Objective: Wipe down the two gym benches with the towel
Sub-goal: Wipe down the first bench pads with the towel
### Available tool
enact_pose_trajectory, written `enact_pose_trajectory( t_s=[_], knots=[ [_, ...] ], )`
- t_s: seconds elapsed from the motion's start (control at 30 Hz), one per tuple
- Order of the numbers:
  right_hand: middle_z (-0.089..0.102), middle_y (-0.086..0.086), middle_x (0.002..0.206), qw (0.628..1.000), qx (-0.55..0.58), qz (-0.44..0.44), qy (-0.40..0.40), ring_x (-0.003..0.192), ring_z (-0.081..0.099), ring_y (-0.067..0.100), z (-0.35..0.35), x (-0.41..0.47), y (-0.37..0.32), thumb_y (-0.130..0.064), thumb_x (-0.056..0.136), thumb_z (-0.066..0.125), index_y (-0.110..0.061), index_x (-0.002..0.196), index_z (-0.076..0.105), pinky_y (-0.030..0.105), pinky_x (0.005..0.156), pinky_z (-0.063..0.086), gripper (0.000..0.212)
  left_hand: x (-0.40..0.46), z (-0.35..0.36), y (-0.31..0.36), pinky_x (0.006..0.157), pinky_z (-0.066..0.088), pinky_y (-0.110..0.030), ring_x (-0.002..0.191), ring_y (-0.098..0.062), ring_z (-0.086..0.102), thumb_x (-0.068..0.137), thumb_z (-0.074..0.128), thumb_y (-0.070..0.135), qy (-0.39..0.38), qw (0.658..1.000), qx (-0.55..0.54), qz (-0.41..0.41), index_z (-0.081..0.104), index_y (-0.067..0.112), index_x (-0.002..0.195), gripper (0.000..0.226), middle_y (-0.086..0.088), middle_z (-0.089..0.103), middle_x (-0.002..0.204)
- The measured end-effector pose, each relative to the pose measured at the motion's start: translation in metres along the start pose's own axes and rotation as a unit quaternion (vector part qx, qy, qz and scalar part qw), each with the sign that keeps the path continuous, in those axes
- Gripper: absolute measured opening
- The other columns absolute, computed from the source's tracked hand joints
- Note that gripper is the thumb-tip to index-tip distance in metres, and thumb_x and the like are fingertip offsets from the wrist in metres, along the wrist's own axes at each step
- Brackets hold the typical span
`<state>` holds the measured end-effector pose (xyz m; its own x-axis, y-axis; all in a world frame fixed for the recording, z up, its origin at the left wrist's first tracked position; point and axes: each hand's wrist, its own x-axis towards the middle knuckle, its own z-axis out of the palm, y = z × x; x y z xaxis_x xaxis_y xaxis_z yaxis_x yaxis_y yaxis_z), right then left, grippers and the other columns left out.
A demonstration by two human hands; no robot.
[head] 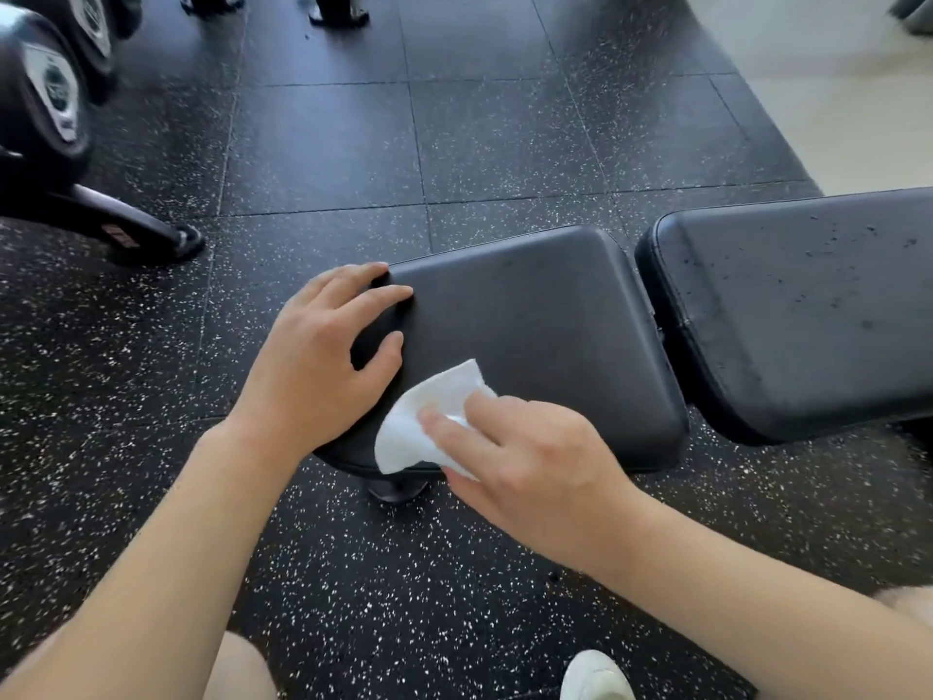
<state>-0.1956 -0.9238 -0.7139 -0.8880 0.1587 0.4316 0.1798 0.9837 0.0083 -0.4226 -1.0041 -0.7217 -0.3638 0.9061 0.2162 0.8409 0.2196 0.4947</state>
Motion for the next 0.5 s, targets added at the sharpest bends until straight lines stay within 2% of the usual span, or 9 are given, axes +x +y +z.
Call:
enact_pose_trajectory(
  t_s=[0.07,0.13,0.23,0.33,0.4,0.5],
  knots=[
    [0.059,0.001,0.080,1.000,0.015,0.026,0.005,0.057,0.054,0.024,-0.005,-0.004,0.019,-0.022,0.095,0.067,-0.015,0.116,0.074,0.038,0.047,0.047,0.023,0.001,0.001,0.004,0.120,0.036,-0.054,0.142,-0.030,0.048,0.094,0.059,0.032,-0.003,1.000,0.008,0.004,0.069,0.018,0.137,0.046,-0.004,0.057,0.152],
    [0.059,0.001,0.083,0.996,0.028,0.090,-0.005,0.062,0.059,0.025,-0.008,-0.006,0.045,-0.033,0.103,0.058,-0.018,0.113,0.073,0.040,0.050,0.050,0.023,0.003,0.003,0.009,0.120,0.035,-0.057,0.143,-0.031,0.048,0.094,0.059,0.035,-0.012,1.000,0.026,0.010,0.069,0.020,0.137,0.047,-0.003,0.057,0.152],
    [0.062,0.000,0.088,0.978,0.015,0.210,-0.005,0.070,0.064,0.030,-0.010,-0.002,0.091,-0.035,0.101,0.059,-0.025,0.113,0.073,0.039,0.056,0.052,0.021,0.008,0.007,0.019,0.119,0.031,-0.061,0.146,-0.032,0.046,0.093,0.058,0.039,-0.031,0.999,0.042,0.015,0.069,0.024,0.137,0.048,-0.002,0.057,0.153],
    [0.064,0.001,0.092,0.957,0.003,0.289,0.001,0.079,0.065,0.035,-0.007,0.007,0.122,-0.037,0.099,0.061,-0.023,0.107,0.074,0.040,0.065,0.052,0.020,0.009,0.011,0.029,0.118,0.030,-0.063,0.147,-0.032,0.045,0.093,0.057,0.040,-0.039,0.998,0.054,0.024,0.069,0.026,0.136,0.047,0.001,0.056,0.154],
    [0.063,0.002,0.091,0.953,-0.011,0.303,0.004,0.077,0.064,0.035,-0.006,0.013,0.125,-0.037,0.099,0.061,-0.021,0.104,0.074,0.037,0.064,0.048,0.020,0.010,0.015,0.034,0.118,0.028,-0.064,0.147,-0.032,0.045,0.093,0.058,0.040,-0.041,0.997,0.055,0.034,0.070,0.026,0.135,0.046,0.003,0.057,0.153],
    [0.060,0.001,0.087,0.964,-0.032,0.264,-0.014,0.071,0.063,0.030,-0.010,0.012,0.098,-0.037,0.099,0.062,-0.024,0.113,0.072,0.034,0.058,0.045,0.021,0.010,0.023,0.036,0.116,0.030,-0.066,0.146,-0.032,0.047,0.093,0.057,0.039,-0.030,0.996,0.053,0.058,0.071,0.025,0.134,0.045,0.002,0.059,0.151]
  ],
)
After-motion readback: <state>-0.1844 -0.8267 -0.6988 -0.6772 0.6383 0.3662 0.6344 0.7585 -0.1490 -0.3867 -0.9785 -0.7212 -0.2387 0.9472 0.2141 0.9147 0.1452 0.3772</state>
